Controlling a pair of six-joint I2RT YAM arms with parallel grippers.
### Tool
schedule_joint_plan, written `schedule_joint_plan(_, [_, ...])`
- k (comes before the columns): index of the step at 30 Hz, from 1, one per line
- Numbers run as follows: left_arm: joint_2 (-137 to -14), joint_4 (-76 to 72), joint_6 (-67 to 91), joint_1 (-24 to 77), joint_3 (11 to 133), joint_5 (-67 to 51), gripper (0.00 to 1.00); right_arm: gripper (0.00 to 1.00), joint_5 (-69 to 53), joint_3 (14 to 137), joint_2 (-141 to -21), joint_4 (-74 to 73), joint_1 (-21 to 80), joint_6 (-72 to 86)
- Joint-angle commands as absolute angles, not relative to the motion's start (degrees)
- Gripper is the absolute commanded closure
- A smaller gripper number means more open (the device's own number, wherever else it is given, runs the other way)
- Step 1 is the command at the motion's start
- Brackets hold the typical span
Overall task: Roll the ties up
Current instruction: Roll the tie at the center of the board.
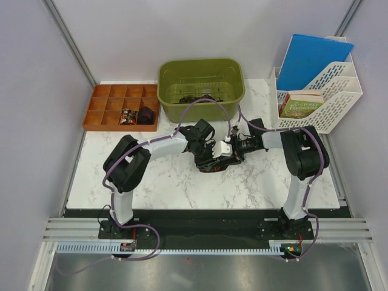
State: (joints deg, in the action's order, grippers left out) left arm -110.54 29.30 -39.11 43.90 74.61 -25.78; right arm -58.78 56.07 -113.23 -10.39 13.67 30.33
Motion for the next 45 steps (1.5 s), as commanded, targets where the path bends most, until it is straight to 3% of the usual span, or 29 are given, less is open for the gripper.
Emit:
schedule_joint_plan(1, [-113.81, 34.80, -39.12, 44.47, 77.69, -22.94, 0.72, 0.48, -57.66, 53.09, -108.11, -5.81, 13.36, 35.23])
schedule_joint_plan(15, [-117.95, 34.80, -35.95, 44.74, 80.24, -22.41, 0.69, 0.50, -56.60, 53.00, -112.23, 1.85, 16.35, 40.87])
schedule_joint_plan(18, [-118.30, 34.72, -35.77, 44.74, 80.33, -22.32, 0.65, 0.59, -56.78, 53.26, -113.20, 1.85, 16.70, 40.52])
schedule_joint_plan(19, [-118.47, 34.28, -35.77, 44.74, 80.33, -22.06, 0.64, 0.71, -56.86, 53.09, -113.73, 1.85, 16.70, 39.91])
schedule_joint_plan(23, [-117.86, 32.18, -34.98, 44.30, 79.19, -22.41, 0.57, 1.00, -57.30, 52.91, -114.61, 1.15, 16.26, 38.59])
schedule_joint_plan(29, [-114.62, 29.18, -32.61, 42.45, 77.26, -24.08, 0.45, 1.00, -54.94, 54.22, -115.66, -4.20, 14.33, 33.59])
schedule_joint_plan(38, [-106.53, 21.81, -30.59, 39.99, 71.46, -32.34, 0.13, 1.00, -51.24, 55.37, -117.68, -8.26, 12.57, 29.18])
schedule_joint_plan(45, [-104.33, 13.81, -28.48, 39.64, 68.29, -33.75, 0.09, 1.00, -47.81, 56.25, -118.83, -11.77, 11.86, 25.40])
